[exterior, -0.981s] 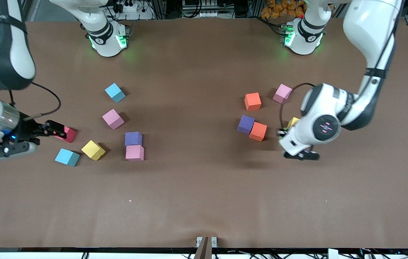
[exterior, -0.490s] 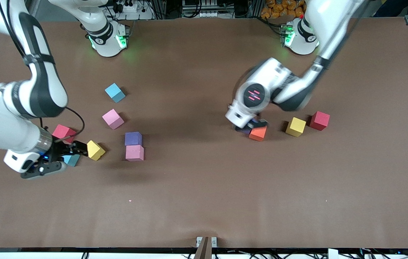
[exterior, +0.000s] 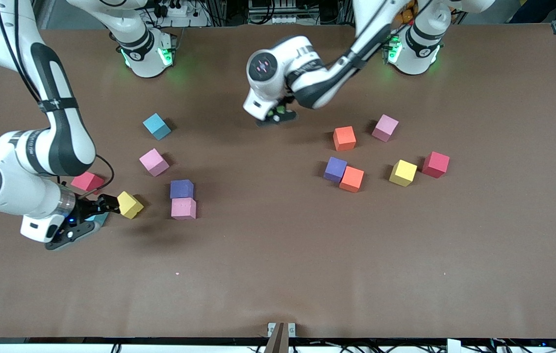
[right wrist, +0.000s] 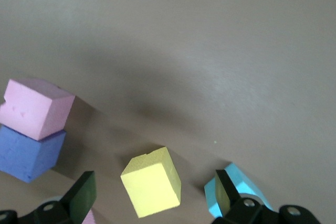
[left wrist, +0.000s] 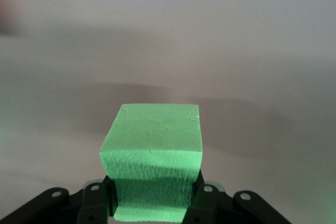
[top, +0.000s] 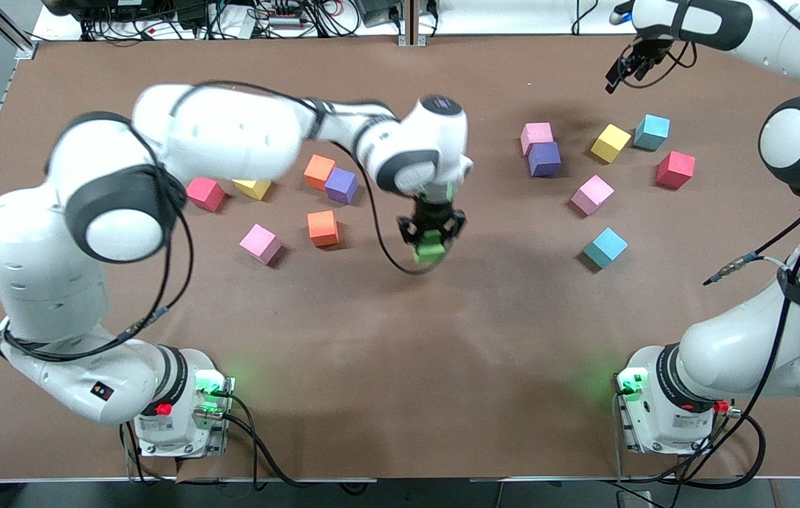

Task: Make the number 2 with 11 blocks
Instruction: 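Place the green block mid-table with the left gripper while the right lifts yellow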

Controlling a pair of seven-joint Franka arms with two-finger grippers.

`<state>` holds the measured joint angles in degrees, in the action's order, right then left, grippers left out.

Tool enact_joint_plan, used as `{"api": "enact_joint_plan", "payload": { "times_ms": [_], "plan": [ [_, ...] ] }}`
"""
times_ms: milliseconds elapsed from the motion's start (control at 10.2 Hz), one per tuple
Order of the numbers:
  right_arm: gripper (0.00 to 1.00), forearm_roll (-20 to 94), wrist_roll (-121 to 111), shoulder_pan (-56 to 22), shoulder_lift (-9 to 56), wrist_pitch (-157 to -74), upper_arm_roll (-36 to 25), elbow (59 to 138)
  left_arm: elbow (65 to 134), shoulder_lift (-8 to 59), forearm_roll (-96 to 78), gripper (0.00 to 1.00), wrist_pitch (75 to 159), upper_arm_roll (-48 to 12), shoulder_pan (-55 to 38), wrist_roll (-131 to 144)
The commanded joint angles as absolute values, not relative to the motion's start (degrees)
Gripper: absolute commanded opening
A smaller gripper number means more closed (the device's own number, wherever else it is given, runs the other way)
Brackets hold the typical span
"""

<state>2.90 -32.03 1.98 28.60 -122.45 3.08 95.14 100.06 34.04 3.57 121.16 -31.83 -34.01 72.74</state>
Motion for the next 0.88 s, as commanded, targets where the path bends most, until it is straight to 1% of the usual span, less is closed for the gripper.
{"api": "enact_joint_plan", "payload": {
  "times_ms": [0,98,294,392,785],
  "plan": [
    [1.00,2.1,-40.8,3.0,29.8,-129.9,3.6,100.6,99.5,37.3,8.9,0.22,125.3,-31.4,-37.3,73.6],
    [1.00,2.1,-43.0,2.9,29.3,-132.3,3.6,103.8,99.9,38.0,9.1,0.22,125.5,-31.4,-38.9,72.6],
    [1.00,2.4,-49.4,3.2,28.8,-132.2,3.7,105.8,103.7,37.5,9.2,0.22,126.7,-31.6,-39.2,71.8],
    [1.00,2.5,-51.2,3.5,28.9,-132.4,3.7,106.3,104.4,37.6,9.4,0.22,127.3,-31.6,-39.2,71.7],
    [1.00,2.5,-59.0,3.2,28.5,-133.1,3.7,109.6,104.9,37.9,10.5,0.24,128.5,-31.6,-39.1,68.3]
  ]
}}
